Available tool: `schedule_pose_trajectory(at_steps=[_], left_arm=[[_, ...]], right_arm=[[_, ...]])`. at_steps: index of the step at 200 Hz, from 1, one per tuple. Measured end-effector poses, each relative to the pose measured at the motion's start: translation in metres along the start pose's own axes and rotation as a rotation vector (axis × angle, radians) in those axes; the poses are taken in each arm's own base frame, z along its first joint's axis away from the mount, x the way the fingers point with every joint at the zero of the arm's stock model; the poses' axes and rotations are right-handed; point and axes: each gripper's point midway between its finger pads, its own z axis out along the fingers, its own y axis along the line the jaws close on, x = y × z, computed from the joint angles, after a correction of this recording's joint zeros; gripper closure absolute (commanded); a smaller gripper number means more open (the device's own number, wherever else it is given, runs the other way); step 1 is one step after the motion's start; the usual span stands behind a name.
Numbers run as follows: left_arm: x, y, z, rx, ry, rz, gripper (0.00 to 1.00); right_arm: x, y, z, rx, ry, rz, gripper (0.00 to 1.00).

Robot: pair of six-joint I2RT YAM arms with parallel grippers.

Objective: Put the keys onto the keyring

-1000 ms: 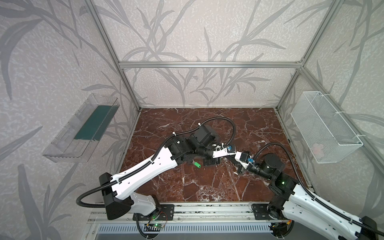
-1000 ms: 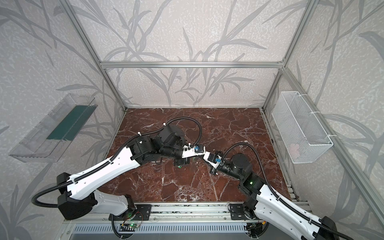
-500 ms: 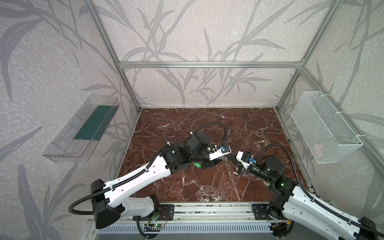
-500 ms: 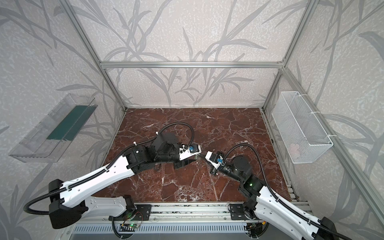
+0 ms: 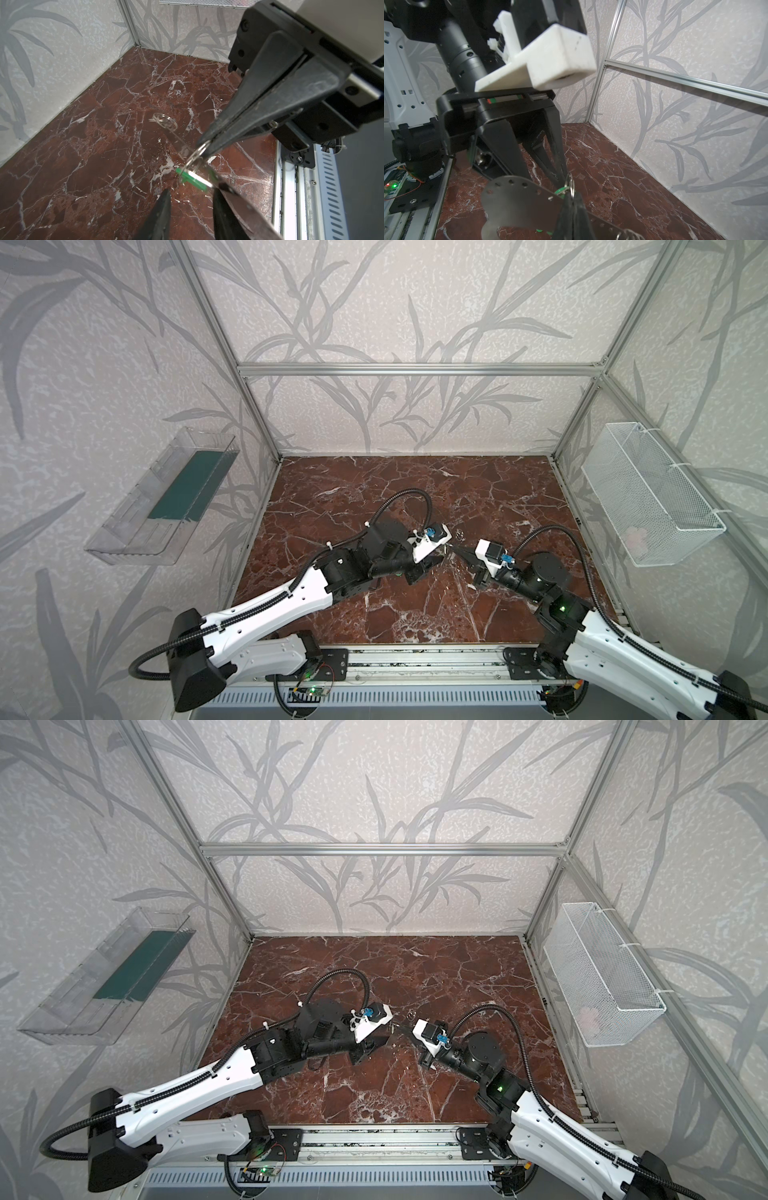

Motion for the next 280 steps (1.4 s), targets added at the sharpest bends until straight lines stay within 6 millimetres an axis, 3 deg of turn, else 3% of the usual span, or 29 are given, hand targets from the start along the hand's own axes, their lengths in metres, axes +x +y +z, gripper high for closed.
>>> schedule_pose_trajectory(at_steps=[82,222,280], left_arm=[[-0.016,-0.003,0.005,0.027,-0.076,-0.03,0.7],[-0.016,0.012,0.014,-0.049,-0.078,-0.006,1.0],[-0.003,0.001,0.013,0.018,-0.005,0.056,1.0]], right_arm=[[0.0,-0.005,0.0,0.033,-0.006,0.014,1.0],[0.001,-0.008,-0.001,0.052,-0.017,0.024,1.0],[0.003,-0.007,-0.002,0.053,-0.023,0.027,1.0]])
